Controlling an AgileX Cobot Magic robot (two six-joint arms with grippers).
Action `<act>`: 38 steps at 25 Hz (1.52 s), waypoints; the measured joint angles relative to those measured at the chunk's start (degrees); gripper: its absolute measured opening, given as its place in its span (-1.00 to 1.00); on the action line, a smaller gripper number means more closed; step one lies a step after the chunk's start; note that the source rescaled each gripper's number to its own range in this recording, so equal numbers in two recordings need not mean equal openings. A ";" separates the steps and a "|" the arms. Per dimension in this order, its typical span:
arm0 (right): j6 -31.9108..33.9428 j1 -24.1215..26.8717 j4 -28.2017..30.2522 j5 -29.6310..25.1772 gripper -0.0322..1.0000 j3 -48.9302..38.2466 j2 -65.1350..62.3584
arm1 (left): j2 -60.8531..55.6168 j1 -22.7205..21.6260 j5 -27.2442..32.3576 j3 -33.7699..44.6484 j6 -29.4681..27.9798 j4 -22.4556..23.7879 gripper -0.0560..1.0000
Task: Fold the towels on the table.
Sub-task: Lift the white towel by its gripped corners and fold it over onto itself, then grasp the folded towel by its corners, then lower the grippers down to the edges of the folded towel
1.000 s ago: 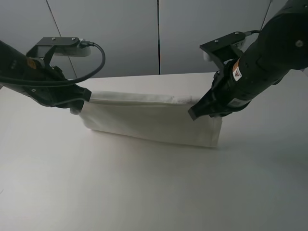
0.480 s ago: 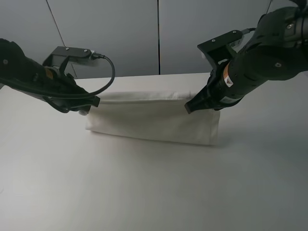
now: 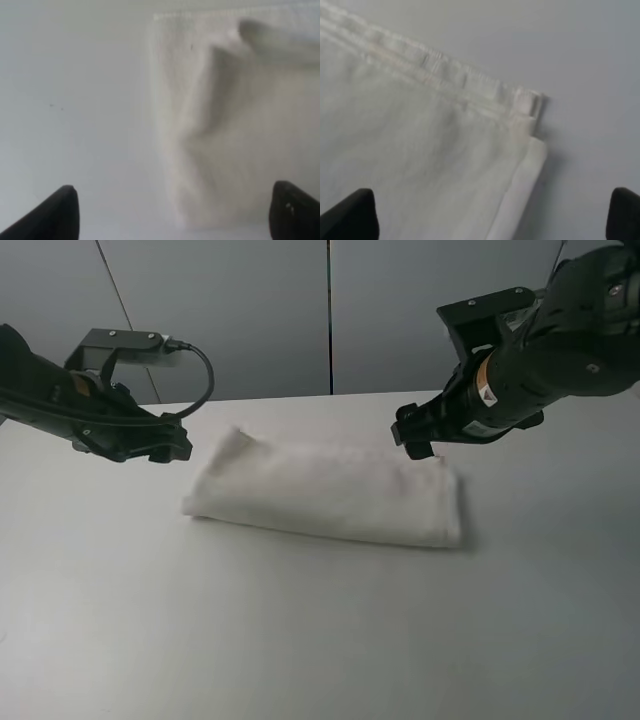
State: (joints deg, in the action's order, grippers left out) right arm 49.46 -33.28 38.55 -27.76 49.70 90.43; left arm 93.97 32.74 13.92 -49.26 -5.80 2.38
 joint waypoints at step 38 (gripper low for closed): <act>-24.84 9.32 -32.10 -18.81 1.00 19.61 21.18 | 23.45 -7.59 23.69 -26.68 7.47 -11.84 1.00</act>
State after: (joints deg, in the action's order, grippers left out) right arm 24.62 -23.96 6.46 -46.57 69.31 111.61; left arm 117.42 25.14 37.61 -75.95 1.68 -9.46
